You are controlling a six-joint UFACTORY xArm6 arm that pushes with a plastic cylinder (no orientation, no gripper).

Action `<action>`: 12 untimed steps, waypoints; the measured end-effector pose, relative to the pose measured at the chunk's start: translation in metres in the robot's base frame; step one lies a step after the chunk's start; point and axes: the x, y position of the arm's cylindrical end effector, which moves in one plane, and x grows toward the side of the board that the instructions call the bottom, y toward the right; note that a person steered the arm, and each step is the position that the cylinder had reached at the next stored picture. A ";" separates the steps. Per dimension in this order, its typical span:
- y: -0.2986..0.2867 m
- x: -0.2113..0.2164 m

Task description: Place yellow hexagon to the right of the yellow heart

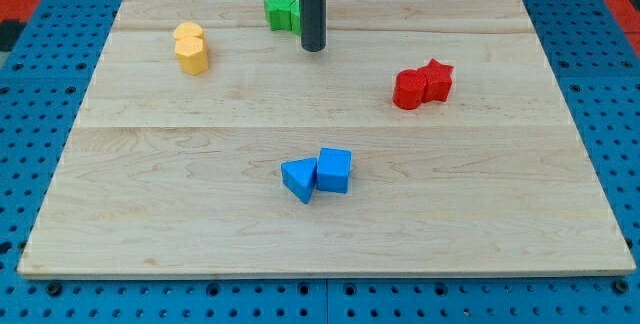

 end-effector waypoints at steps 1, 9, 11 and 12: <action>0.000 0.003; -0.164 0.049; -0.218 0.047; -0.218 0.045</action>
